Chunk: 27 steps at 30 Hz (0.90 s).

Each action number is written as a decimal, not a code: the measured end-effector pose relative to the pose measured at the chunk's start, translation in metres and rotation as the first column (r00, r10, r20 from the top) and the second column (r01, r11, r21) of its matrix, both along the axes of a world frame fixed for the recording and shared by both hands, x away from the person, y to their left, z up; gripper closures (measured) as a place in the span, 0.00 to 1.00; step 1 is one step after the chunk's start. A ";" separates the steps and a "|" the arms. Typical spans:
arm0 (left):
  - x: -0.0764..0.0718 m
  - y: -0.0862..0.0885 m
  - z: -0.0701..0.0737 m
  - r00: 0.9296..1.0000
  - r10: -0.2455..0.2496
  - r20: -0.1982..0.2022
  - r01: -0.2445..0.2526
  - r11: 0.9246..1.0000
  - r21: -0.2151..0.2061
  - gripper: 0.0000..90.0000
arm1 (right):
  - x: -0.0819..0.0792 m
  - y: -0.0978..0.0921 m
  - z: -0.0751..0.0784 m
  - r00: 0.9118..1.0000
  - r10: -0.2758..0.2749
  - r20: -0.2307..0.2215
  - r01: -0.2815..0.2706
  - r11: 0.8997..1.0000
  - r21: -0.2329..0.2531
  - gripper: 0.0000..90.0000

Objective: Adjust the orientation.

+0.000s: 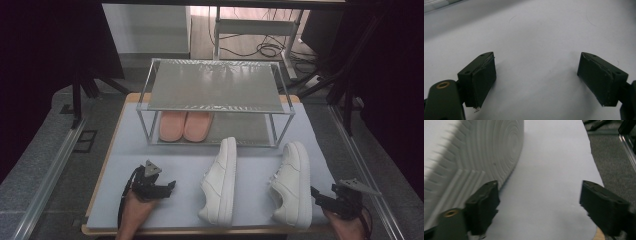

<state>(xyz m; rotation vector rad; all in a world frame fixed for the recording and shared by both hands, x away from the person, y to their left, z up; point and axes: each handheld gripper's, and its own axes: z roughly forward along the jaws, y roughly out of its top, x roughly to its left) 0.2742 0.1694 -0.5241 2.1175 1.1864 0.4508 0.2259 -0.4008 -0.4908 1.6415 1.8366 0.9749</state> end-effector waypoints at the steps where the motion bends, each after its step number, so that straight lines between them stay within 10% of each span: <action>1: 0.000 0.000 0.000 1.000 0.000 0.000 0.000 1.000 0.000 0.17 | -0.001 0.001 0.003 1.000 0.006 0.010 -0.006 1.000 0.001 0.29; 17: 0.000 0.000 0.000 1.000 0.003 0.002 -0.003 1.000 -0.004 0.17 | -0.008 0.014 0.043 0.983 0.153 0.097 -0.148 0.987 -0.056 0.94; 27: 0.000 0.000 0.000 1.000 0.004 0.003 -0.004 1.000 -0.005 0.17 | -0.007 0.030 0.062 0.966 0.229 0.120 -0.221 0.972 -0.078 1.00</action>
